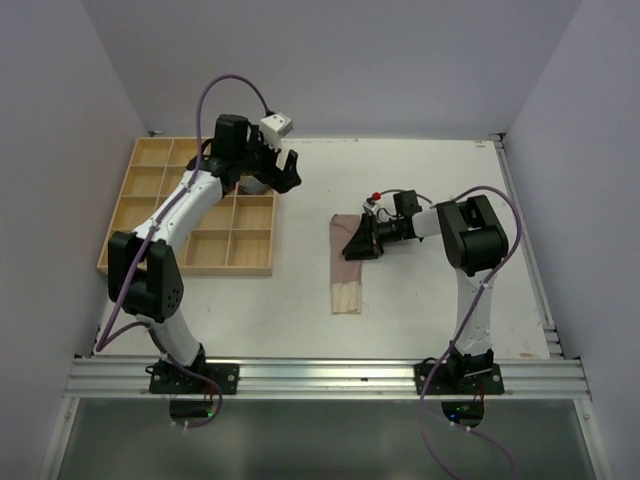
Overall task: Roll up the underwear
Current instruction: Fold the underwear
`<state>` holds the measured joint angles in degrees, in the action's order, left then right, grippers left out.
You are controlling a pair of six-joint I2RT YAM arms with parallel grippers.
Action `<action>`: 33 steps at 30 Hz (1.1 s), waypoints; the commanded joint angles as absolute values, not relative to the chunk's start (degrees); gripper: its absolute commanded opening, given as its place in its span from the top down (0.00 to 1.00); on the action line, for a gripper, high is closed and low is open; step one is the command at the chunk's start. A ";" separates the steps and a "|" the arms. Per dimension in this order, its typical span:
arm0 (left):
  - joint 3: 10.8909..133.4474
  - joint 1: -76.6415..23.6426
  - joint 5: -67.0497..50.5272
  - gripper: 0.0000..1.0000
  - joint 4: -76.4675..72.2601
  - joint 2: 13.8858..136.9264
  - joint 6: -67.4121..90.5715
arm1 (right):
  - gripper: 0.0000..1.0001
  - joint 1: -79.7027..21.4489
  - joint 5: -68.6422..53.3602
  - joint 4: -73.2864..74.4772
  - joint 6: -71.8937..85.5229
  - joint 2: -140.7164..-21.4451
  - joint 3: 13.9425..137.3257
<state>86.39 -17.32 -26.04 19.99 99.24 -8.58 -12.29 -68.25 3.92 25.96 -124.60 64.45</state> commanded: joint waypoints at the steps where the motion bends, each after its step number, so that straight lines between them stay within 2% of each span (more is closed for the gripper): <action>1: 88.94 -14.34 -35.93 0.00 24.07 100.81 -9.58 | 0.57 -13.97 -56.51 -20.62 40.77 -129.81 65.38; 3: 89.99 -13.45 -40.93 0.00 26.26 101.77 -11.15 | 0.57 -13.97 -57.47 -20.48 40.09 -128.94 67.57; 7: 86.93 -13.27 -44.82 0.00 24.97 99.76 -13.18 | 0.51 -13.97 -60.46 -5.22 29.91 -120.62 71.97; 8: 85.79 -13.27 -45.17 0.00 22.44 98.89 -13.10 | 0.42 -13.97 -60.64 -2.31 26.49 -118.50 73.11; 10: 82.98 -13.27 -45.26 0.00 19.79 96.69 -11.78 | 0.31 -14.67 -60.30 2.28 25.31 -112.72 72.69; 11: 82.36 -13.27 -45.00 0.00 18.38 96.24 -11.43 | 0.19 -15.11 -59.94 2.37 26.01 -111.02 70.95; 14: 81.48 -13.27 -43.95 0.00 17.58 95.63 -10.99 | 0.07 -17.57 -58.89 1.68 28.81 -106.72 66.47; 21: 80.16 -13.27 -41.76 0.00 16.87 95.01 -10.11 | 0.03 -23.99 -56.61 -17.03 44.64 -108.36 56.69; 27: 76.82 -13.27 -40.08 0.00 17.84 92.73 -12.21 | 0.03 -23.38 -57.22 -10.14 37.11 -110.48 53.62; 33: 73.48 -13.27 -39.29 0.00 17.40 91.58 -13.27 | 0.05 -23.12 -59.67 -11.50 32.34 -116.53 50.80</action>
